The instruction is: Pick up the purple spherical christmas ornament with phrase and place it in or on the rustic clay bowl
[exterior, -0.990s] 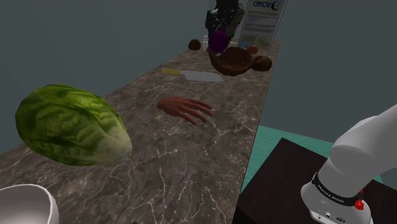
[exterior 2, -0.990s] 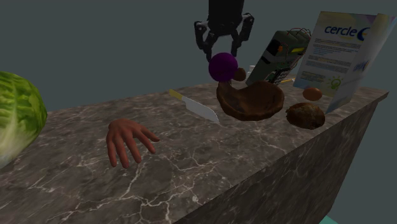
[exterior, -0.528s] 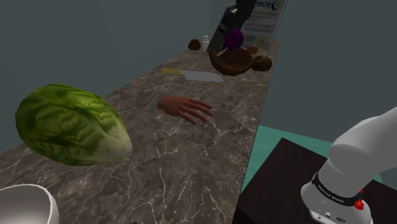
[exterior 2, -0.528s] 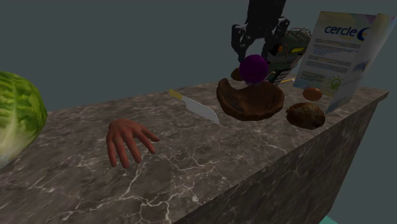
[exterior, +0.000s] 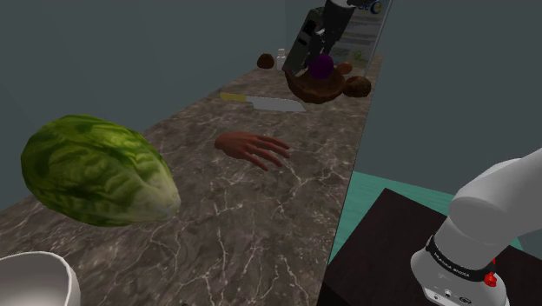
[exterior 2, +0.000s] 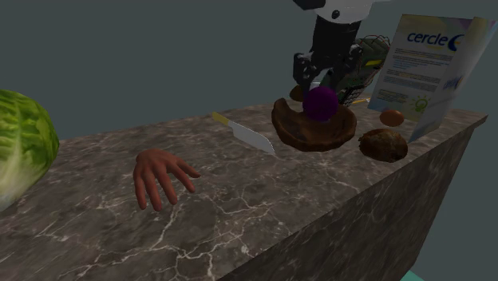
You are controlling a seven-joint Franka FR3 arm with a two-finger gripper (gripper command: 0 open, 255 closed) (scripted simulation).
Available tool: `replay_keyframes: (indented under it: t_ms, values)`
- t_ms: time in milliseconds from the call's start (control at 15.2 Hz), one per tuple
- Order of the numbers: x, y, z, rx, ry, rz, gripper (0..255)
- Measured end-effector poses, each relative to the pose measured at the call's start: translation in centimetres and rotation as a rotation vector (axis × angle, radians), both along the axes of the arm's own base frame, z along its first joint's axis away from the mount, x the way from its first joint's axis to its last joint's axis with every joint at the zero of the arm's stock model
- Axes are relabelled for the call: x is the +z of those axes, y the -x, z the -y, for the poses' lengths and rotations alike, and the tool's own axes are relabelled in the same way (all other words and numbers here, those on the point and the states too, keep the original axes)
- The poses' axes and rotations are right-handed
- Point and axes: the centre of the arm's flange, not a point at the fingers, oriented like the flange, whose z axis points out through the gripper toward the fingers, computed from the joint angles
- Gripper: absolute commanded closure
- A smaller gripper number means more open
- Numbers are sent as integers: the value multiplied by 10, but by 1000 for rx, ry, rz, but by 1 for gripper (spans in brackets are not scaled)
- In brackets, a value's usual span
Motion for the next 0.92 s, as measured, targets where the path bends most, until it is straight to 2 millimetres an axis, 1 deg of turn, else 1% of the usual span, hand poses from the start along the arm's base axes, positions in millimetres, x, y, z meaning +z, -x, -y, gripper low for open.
replay_keyframes:
  t_ms: [132, 264, 528, 594, 792, 924]
  values:
    - [-9, 0, 0, 0, 0, 0, 255]
    - [-6, 0, -2, 3, 6, 32, 255]
    - [-6, 1, -2, 3, 5, 27, 255]
    - [-6, 2, -3, 3, 6, 29, 0]
    - [-15, 2, -2, 1, 1, 7, 0]
    - [-17, 1, -2, 0, 0, 2, 0]
